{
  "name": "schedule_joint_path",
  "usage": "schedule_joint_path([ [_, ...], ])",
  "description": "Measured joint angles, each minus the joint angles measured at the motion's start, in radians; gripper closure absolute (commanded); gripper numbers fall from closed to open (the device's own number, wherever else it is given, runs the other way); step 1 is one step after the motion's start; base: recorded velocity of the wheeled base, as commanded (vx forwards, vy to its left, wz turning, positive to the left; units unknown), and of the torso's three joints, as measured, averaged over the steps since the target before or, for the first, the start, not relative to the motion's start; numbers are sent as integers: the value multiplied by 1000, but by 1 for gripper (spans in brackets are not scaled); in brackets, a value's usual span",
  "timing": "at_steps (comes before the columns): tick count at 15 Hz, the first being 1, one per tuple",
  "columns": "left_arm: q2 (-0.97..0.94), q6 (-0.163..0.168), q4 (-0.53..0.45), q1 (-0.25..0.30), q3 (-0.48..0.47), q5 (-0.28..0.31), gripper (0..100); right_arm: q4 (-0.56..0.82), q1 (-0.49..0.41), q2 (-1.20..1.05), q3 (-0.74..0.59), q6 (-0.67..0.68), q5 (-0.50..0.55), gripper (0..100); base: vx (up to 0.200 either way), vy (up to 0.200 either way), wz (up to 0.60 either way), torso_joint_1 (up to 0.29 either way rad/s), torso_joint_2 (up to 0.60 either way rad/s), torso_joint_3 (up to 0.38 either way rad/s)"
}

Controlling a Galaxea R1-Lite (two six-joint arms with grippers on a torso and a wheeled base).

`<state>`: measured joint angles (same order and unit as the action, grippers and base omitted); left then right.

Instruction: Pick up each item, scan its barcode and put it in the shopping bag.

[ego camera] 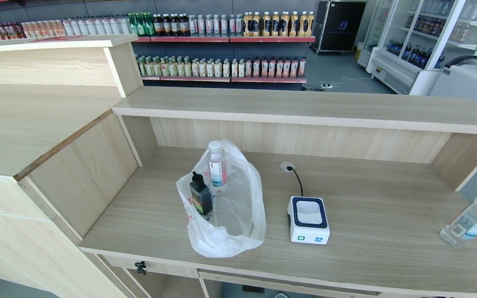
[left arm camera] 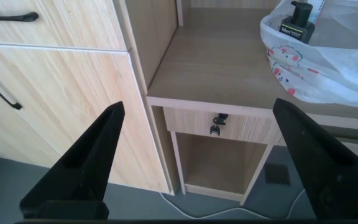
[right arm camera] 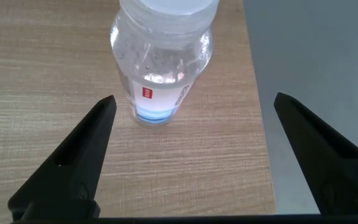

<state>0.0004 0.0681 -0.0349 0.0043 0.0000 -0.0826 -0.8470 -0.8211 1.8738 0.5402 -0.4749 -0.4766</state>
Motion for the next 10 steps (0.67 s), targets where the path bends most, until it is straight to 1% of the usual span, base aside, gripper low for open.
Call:
schedule_joint_path([
  [2,0,0,0,0,0,0,0,-19,22,23,3,0,0,0,0,0,0,0,0,0],
  [10,0,0,0,0,0,0,0,-180,124,156,34,0,0,0,0,0,0,0,0,0],
])
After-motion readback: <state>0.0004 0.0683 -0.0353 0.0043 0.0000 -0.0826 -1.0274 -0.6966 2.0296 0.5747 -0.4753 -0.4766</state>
